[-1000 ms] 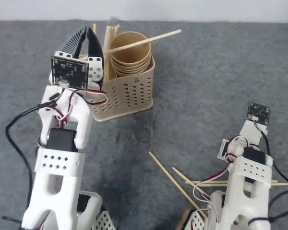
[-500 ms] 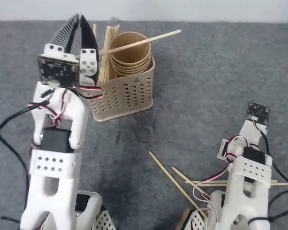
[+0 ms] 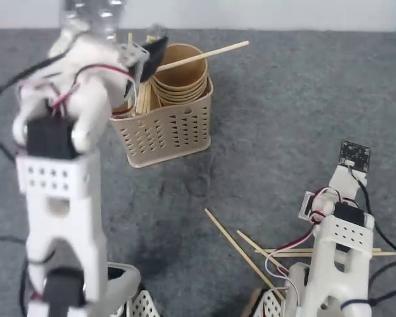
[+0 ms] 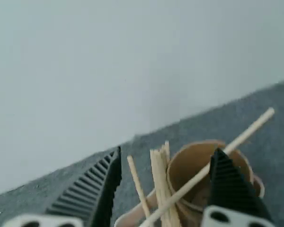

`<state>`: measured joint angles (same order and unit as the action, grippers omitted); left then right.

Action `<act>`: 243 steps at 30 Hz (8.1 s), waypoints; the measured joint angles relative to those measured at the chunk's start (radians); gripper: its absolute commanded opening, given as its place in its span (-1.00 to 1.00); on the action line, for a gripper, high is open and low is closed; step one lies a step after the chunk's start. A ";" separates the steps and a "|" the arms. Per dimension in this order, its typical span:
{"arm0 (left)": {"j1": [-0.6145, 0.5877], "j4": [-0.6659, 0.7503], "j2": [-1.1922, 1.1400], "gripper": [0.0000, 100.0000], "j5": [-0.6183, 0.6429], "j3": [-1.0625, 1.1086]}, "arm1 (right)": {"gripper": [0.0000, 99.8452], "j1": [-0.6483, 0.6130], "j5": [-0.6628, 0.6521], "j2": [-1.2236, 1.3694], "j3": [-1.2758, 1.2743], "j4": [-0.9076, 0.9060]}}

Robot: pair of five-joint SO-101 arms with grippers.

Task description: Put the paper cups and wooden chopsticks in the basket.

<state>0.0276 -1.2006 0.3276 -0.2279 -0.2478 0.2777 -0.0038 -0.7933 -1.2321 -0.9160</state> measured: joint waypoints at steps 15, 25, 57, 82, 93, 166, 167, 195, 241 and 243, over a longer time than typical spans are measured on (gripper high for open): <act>0.054 -0.334 -0.302 -0.43 -0.315 -0.238 | -0.60 -0.021 0.000 0.000 0.000 0.025; 0.052 -0.305 -0.382 -0.66 -0.321 -0.238 | -0.60 -0.021 0.000 0.000 0.000 0.025; 0.069 -0.373 -0.189 -0.93 -0.324 -0.238 | -0.60 -0.018 0.000 0.000 0.000 0.025; -0.055 -0.485 0.023 -0.93 0.269 -0.089 | -0.60 -0.018 0.002 0.000 0.000 0.025; -0.316 -0.058 0.371 -0.93 0.379 0.571 | -0.60 -0.018 0.063 0.000 0.000 0.023; -0.628 0.628 0.698 -0.93 0.224 1.715 | -0.75 -0.427 0.048 1.333 1.878 -0.839; -0.628 0.628 0.698 -0.93 0.224 1.715 | -0.75 -0.445 0.041 1.263 1.800 -0.839; -0.644 0.628 0.698 -0.93 0.221 1.715 | -0.42 -1.097 -0.072 0.723 0.718 -0.427; -0.649 0.628 0.698 -0.93 0.221 1.715 | -0.98 -0.941 -0.023 -0.376 0.666 -0.279; -0.649 0.628 0.698 -0.93 0.221 1.715 | -0.98 -0.861 -0.023 -0.489 0.667 -0.236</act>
<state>-0.6214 -0.5731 1.0257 -0.0069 1.4676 -0.5831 -0.0269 -1.2827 -0.5646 -1.1523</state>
